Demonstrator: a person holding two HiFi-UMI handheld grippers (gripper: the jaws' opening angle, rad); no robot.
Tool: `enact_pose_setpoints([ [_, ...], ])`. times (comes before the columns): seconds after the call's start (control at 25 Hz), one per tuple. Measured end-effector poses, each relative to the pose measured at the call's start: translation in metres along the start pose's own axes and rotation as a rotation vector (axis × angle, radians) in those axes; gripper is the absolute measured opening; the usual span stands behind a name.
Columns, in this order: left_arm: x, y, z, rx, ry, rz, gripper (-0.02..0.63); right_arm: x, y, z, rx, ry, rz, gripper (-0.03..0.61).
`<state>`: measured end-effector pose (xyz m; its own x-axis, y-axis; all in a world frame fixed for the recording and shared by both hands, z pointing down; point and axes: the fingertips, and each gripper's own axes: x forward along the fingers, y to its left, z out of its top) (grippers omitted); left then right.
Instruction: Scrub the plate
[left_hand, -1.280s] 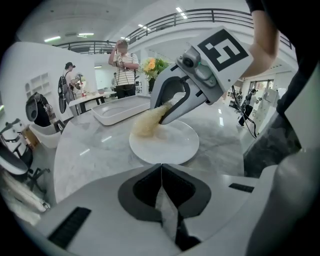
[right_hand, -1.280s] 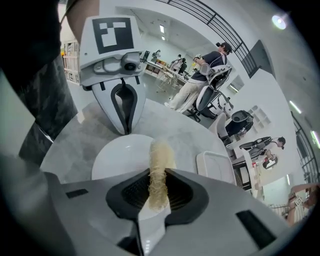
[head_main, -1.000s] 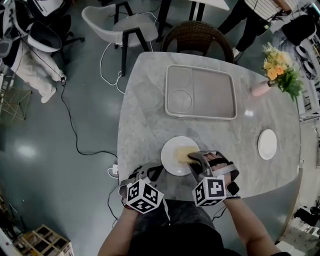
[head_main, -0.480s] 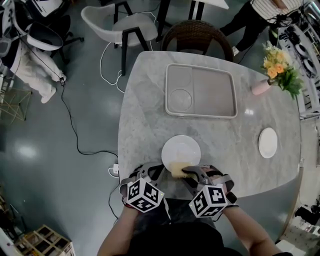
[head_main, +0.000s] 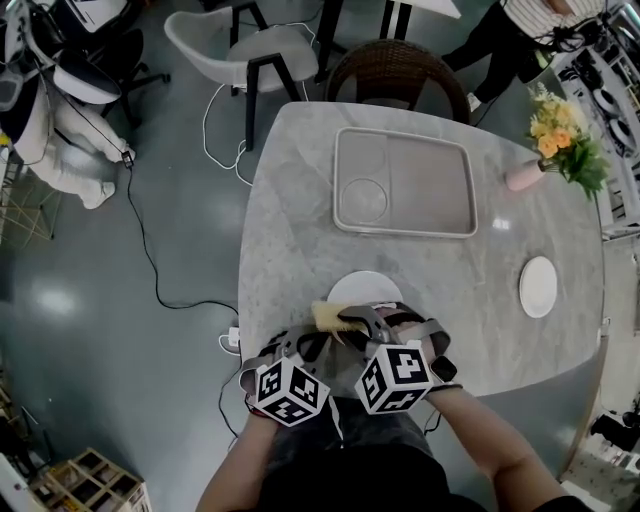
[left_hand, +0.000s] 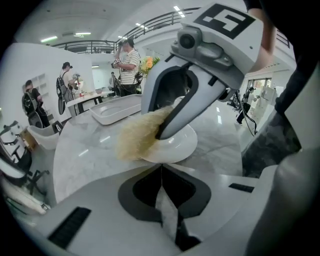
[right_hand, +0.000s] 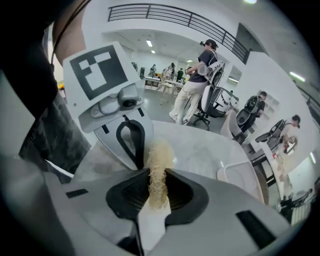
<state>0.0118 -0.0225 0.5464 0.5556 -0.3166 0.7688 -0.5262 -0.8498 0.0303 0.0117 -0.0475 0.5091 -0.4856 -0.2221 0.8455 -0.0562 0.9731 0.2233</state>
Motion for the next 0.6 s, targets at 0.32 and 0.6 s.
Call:
enact_pose_setpoints([
  [0.32,0.000,0.004,0.000,-0.004,-0.003,0.012,0.014,0.008,-0.051,-0.023,-0.166,0.126,-0.143,0.080],
  [0.6,0.001,0.002,0.002,0.000,-0.003,0.004,0.014,-0.014,-0.058,-0.070,-0.126,0.225,-0.192,0.080],
])
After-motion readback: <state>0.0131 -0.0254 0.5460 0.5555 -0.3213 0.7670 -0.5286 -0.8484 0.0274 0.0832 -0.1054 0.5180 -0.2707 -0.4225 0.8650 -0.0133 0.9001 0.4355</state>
